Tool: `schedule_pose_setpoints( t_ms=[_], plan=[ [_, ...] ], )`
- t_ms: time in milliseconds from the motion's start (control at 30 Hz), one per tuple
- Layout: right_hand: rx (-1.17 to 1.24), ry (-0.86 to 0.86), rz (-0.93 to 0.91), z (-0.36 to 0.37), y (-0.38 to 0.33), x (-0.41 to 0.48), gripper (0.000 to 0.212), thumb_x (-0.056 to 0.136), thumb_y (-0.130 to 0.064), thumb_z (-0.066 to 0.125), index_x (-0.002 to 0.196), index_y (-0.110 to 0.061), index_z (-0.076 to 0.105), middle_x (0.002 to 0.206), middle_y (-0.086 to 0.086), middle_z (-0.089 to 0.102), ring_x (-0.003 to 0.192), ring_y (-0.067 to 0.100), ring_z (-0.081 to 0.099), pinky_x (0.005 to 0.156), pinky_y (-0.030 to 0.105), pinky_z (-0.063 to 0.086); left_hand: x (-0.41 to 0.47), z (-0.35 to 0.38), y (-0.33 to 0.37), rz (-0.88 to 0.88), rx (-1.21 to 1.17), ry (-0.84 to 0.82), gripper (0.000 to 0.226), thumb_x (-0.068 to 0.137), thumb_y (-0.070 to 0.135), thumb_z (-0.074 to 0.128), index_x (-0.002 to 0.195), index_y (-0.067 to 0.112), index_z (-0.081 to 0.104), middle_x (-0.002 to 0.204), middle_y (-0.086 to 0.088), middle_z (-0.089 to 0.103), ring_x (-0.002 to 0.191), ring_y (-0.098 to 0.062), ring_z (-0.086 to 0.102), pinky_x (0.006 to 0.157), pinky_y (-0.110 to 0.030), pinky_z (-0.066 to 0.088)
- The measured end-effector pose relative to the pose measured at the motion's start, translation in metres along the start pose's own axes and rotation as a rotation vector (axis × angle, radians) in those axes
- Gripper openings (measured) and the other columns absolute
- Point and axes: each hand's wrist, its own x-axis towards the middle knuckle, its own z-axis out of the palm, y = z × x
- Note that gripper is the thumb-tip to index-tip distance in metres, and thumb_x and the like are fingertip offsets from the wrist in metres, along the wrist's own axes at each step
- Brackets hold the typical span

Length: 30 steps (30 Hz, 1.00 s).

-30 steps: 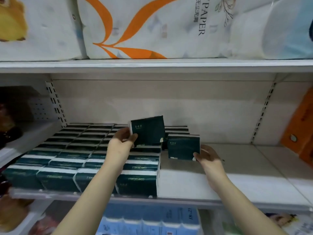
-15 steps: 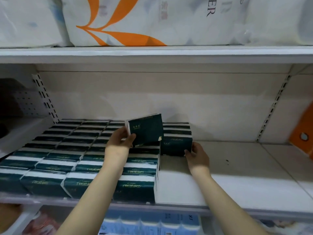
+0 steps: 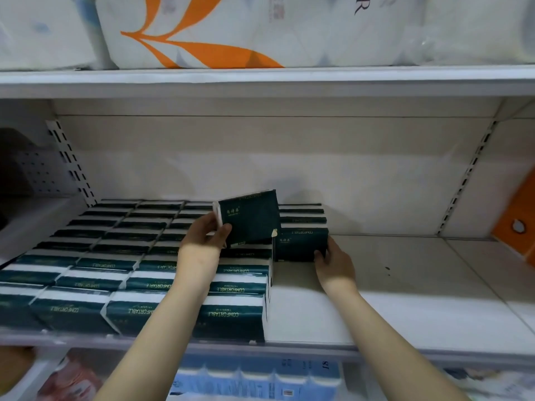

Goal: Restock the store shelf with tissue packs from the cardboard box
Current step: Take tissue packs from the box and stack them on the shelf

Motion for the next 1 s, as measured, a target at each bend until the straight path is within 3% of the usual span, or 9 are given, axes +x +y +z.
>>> schedule_pose_setpoints(
  t_ms=[133,267,433,500,567,633,833,933,1000],
  plan=[
    [0.033,-0.034,-0.026,-0.004,-0.001,-0.004,0.029,0.093,-0.009,0.050,0.118,-0.020,0.062,0.101,0.005,0.071,0.095,0.025,0.064,0.066,0.026,0.041,-0.002,0.000,0.001,-0.003,-0.006,-0.007,0.035,0.093,0.018,0.062,0.128,0.016,0.055,0.113,0.000,0.064,0.095,-0.016,0.061,0.083,-0.025,0.045],
    [0.011,-0.075,-0.020,-0.006,-0.002,-0.004,0.034,0.093,-0.007,0.048,0.122,-0.021,0.059,0.107,0.003,0.069,0.101,0.024,0.063,0.059,0.019,0.038,-0.003,-0.001,0.002,-0.005,0.003,-0.003,0.034,0.093,0.018,0.062,0.127,0.016,0.055,0.113,-0.001,0.064,0.094,-0.017,0.060,0.083,-0.027,0.045],
    [0.181,-0.202,0.115,-0.019,-0.012,-0.006,0.049,0.097,-0.014,0.049,0.145,-0.022,0.040,0.138,0.001,0.053,0.126,0.024,0.050,0.089,0.025,0.038,-0.004,-0.001,0.004,-0.012,-0.008,-0.005,0.032,0.093,0.018,0.062,0.125,0.016,0.055,0.113,-0.003,0.064,0.082,-0.011,0.059,0.077,-0.024,0.044],
    [0.279,-0.078,0.160,-0.023,-0.017,-0.011,0.051,0.099,-0.018,0.050,0.148,-0.018,0.036,0.144,0.003,0.046,0.134,0.027,0.043,0.096,0.024,0.034,-0.006,-0.001,0.006,-0.012,-0.023,0.000,0.033,0.093,0.018,0.062,0.125,0.014,0.056,0.112,-0.002,0.063,0.084,-0.009,0.059,0.072,-0.020,0.044],
    [0.345,0.192,0.040,-0.025,-0.026,-0.017,0.031,0.098,-0.011,0.049,0.128,-0.015,0.054,0.129,0.003,0.056,0.125,0.027,0.051,0.092,0.019,0.036,-0.007,-0.002,0.008,-0.009,-0.047,-0.004,0.030,0.092,0.018,0.063,0.121,0.016,0.057,0.109,0.000,0.064,0.086,-0.008,0.059,0.072,-0.018,0.044],
    [0.400,0.299,-0.068,-0.027,-0.045,-0.021,0.019,0.096,-0.005,0.051,0.107,-0.017,0.060,0.108,0.000,0.062,0.110,0.025,0.059,0.083,0.016,0.040,-0.008,-0.002,0.009,-0.010,-0.067,-0.013,0.026,0.092,0.018,0.064,0.117,0.019,0.057,0.104,0.005,0.063,0.088,-0.006,0.059,0.076,-0.021,0.044],
    [0.424,-0.186,-0.110,-0.027,-0.104,-0.029,0.040,0.100,-0.028,0.053,0.139,-0.023,0.046,0.120,-0.015,0.050,0.110,0.004,0.049,0.092,0.017,0.035,-0.012,-0.002,0.010,0.030,-0.115,0.014,0.022,0.091,0.017,0.065,0.110,0.023,0.056,0.100,0.011,0.063,0.093,-0.006,0.059,0.080,-0.019,0.042],
    [0.451,-0.251,-0.056,-0.019,-0.108,-0.031,0.030,0.099,-0.026,0.053,0.129,-0.025,0.055,0.110,-0.018,0.057,0.095,-0.003,0.055,0.075,0.004,0.040,-0.013,-0.001,0.011,0.041,-0.141,0.004,0.020,0.092,0.016,0.065,0.108,0.027,0.058,0.100,0.012,0.064,0.097,-0.009,0.060,0.076,-0.017,0.044],
    [0.487,-0.228,-0.018,-0.018,-0.106,-0.031,0.024,0.098,-0.023,0.055,0.121,-0.022,0.062,0.111,-0.012,0.064,0.099,0.002,0.060,0.077,0.007,0.045,-0.015,-0.002,0.013,0.018,-0.171,-0.008,0.030,0.091,0.018,0.065,0.120,0.025,0.057,0.101,0.013,0.062,0.095,-0.007,0.060,0.080,-0.018,0.043]
  ],
)
